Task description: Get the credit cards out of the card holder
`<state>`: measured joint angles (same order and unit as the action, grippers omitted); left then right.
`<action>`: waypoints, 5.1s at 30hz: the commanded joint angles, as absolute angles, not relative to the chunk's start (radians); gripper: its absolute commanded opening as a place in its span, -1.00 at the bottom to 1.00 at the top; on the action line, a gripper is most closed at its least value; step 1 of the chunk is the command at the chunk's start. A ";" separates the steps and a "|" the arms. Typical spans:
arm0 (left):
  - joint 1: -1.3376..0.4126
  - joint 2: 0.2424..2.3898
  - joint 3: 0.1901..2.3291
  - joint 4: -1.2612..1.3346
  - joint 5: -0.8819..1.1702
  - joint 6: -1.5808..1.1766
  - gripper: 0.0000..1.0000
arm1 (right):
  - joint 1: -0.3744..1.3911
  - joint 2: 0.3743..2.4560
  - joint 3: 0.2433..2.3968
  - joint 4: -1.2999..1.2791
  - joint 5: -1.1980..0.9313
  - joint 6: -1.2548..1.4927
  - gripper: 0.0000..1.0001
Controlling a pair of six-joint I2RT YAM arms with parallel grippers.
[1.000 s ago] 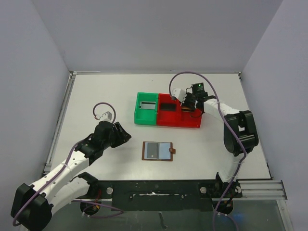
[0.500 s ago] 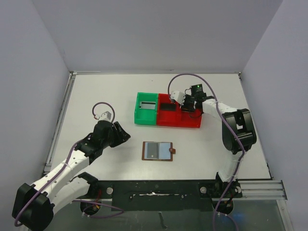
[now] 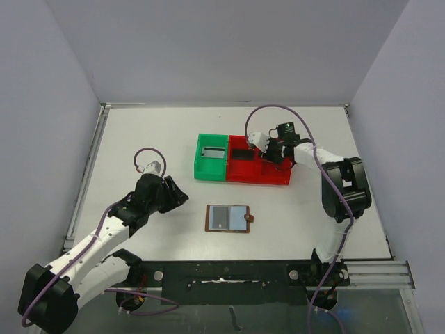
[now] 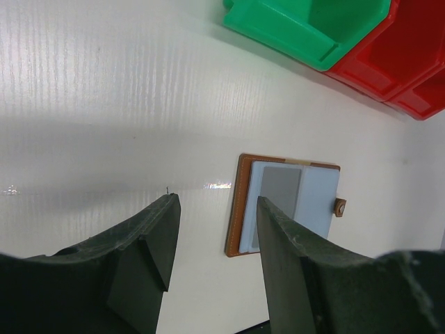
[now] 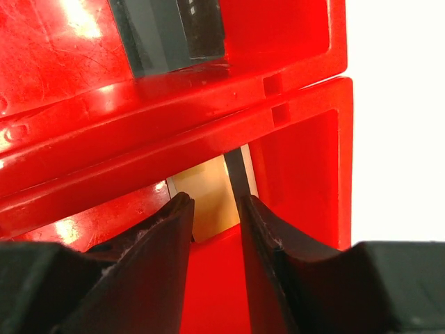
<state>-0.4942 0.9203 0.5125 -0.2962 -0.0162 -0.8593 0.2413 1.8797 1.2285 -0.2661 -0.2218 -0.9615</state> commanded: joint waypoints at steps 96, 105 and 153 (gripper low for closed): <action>-0.475 0.867 0.461 -0.102 0.179 -0.960 -0.08 | 0.867 1.605 0.674 0.011 0.074 1.057 -0.65; -0.528 0.964 0.439 0.014 0.278 -0.962 -0.17 | 0.801 1.575 0.544 0.167 -0.006 1.096 -0.87; -0.716 1.293 0.429 0.234 0.222 -1.032 -0.42 | 0.714 1.606 0.407 0.330 -0.089 1.151 -0.91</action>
